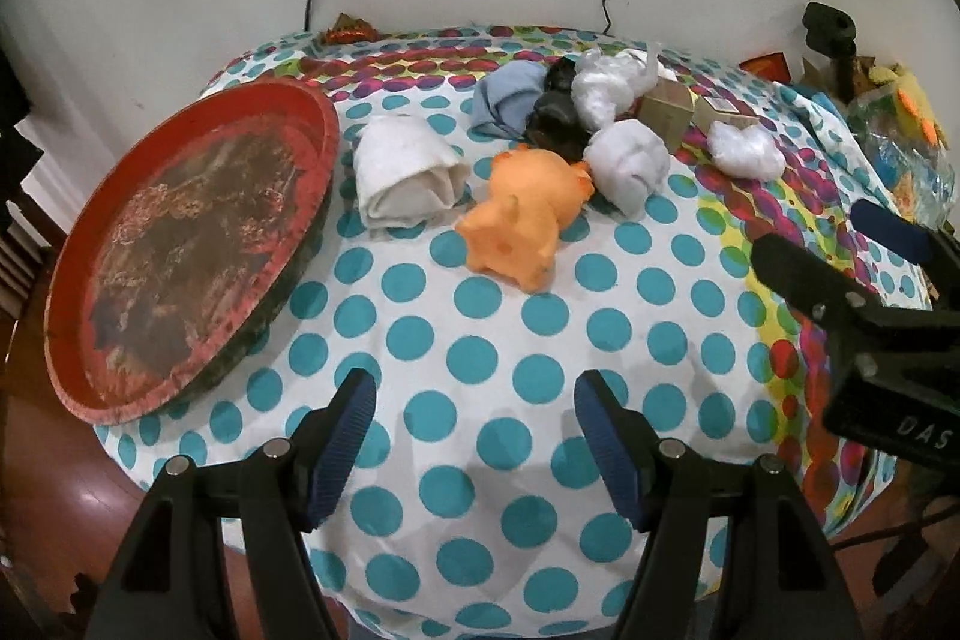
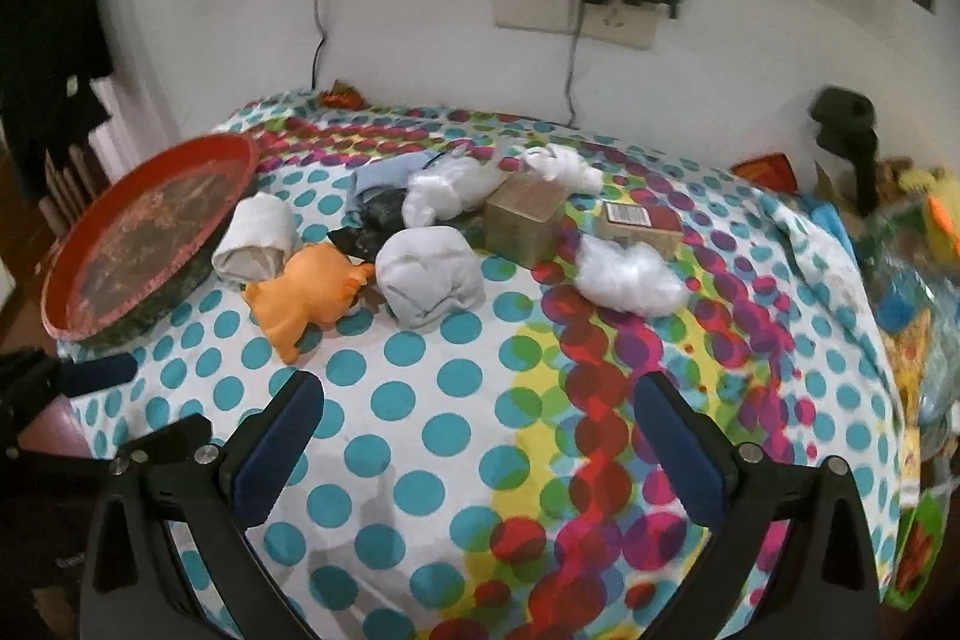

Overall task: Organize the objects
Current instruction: 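Move the left tool toward the orange toy while the right tool approaches the white sock ball, then close the right tool on the white sock ball while the left tool grasps the orange toy, then carry the orange toy onto the red tray with the left tool while the right tool carries the sock ball, then lower the white sock ball onto the red tray and open the right tool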

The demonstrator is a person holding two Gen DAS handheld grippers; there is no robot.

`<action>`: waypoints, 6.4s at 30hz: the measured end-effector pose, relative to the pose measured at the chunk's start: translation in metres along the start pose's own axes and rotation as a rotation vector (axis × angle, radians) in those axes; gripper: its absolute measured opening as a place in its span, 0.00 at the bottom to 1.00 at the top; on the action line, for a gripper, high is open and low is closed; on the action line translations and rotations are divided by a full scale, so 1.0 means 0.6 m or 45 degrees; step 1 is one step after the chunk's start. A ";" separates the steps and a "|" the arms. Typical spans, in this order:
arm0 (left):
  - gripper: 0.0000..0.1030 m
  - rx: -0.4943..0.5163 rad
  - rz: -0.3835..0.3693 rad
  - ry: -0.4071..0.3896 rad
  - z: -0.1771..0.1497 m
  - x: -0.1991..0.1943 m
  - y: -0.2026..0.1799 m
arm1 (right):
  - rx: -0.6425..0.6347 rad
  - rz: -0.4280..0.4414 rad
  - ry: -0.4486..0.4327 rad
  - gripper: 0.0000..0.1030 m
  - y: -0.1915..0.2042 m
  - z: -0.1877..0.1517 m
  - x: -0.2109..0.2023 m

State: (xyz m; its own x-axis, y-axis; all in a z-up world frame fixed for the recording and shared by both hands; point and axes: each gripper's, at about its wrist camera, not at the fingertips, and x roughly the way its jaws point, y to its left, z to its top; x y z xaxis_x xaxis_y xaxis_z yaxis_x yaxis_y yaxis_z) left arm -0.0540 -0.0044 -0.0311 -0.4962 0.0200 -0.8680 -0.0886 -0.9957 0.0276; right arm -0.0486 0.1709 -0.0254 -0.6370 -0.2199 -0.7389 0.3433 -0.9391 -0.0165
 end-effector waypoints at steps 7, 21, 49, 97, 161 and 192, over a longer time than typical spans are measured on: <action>0.69 -0.047 -0.013 0.049 0.024 0.024 0.033 | -0.045 0.075 0.061 0.99 0.012 0.026 0.050; 0.69 0.027 -0.120 0.070 0.063 0.058 0.035 | -0.049 0.166 0.133 0.75 0.021 0.055 0.153; 0.69 0.019 -0.233 0.216 0.117 0.122 -0.024 | 0.158 0.226 0.078 0.54 -0.076 0.025 0.125; 0.44 0.104 -0.119 0.102 0.092 0.019 0.001 | 0.076 0.233 0.055 0.55 -0.032 -0.005 0.060; 0.55 -0.369 0.275 0.157 0.038 0.081 0.506 | -0.034 0.090 0.111 0.55 0.067 0.011 0.057; 0.57 -0.327 0.290 -0.047 -0.028 -0.021 0.453 | -0.337 0.352 0.065 0.55 0.342 0.138 0.076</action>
State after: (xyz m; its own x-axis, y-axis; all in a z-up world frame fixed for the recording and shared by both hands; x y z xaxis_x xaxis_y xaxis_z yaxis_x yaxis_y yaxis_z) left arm -0.0570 -0.2767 -0.0210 -0.5099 -0.2071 -0.8350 0.2460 -0.9652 0.0891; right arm -0.0644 -0.0536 -0.0064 -0.4624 -0.4359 -0.7721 0.6681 -0.7438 0.0198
